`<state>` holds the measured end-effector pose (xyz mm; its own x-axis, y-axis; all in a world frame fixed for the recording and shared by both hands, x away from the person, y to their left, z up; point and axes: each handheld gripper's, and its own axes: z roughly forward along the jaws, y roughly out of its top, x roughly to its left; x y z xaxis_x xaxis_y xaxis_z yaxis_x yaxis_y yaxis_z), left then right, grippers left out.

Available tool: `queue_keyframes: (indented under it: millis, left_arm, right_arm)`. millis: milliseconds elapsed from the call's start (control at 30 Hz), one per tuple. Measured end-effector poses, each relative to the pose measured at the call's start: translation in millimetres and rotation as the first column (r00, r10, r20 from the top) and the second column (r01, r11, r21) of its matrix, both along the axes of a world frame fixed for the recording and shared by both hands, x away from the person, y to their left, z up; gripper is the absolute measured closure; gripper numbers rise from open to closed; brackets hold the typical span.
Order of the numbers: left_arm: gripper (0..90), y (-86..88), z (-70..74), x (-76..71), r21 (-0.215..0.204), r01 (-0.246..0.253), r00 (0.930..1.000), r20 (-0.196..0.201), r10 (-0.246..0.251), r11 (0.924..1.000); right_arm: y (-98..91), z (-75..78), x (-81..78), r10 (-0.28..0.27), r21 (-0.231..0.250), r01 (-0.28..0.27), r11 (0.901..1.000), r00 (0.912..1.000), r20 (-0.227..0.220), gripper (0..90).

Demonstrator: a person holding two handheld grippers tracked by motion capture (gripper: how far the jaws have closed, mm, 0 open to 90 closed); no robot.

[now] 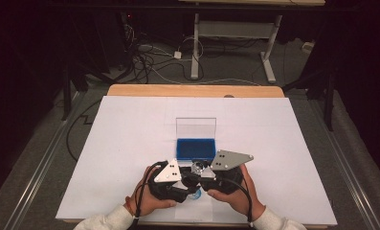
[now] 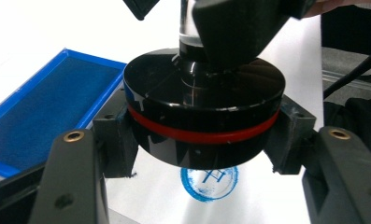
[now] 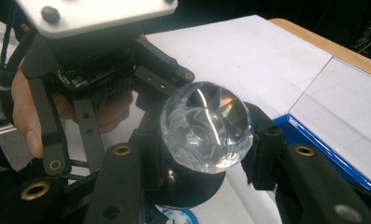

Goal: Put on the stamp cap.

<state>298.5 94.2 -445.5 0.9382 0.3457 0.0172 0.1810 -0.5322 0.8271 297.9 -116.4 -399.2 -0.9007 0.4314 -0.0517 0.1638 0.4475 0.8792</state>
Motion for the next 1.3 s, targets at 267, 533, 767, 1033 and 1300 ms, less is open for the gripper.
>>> queue_keyframes:
  millis: [267,533,767,1033,1300]
  left_arm:
    - [29.2,1.9,-2.0,3.7,0.018,-0.055,0.9984,0.01,0.055,0.9983]
    - [18.2,0.7,-3.6,2.6,0.058,-0.091,0.9951,0.043,0.089,0.9941]
    - [16.1,8.8,2.0,2.3,0.085,-0.132,0.9874,0.099,0.123,0.9877]
    - [18.5,28.2,9.3,1.1,0.084,-0.2,0.969,0.164,0.184,0.9762]
    - [17.4,53.1,14.1,4.6,0.068,-0.252,0.954,0.185,0.236,0.9654]
  right_arm:
    - [-6.5,5.6,1.7,-0.028,0.023,0.028,0.9994,0.9995,0.015,57.2]
    - [-19.1,13.4,2.7,-0.062,0.045,0.06,0.9972,0.9975,0.034,57.2]
    - [-29.5,20.8,2.6,-0.092,0.037,0.09,0.9953,0.9931,0.073,57.2]
    - [-39.1,25.7,1.4,-0.115,0.024,0.113,0.9932,0.988,0.103,57.2]
    - [-53.4,30.7,3.0,-0.147,0.034,0.144,0.989,0.9817,0.121,57.2]
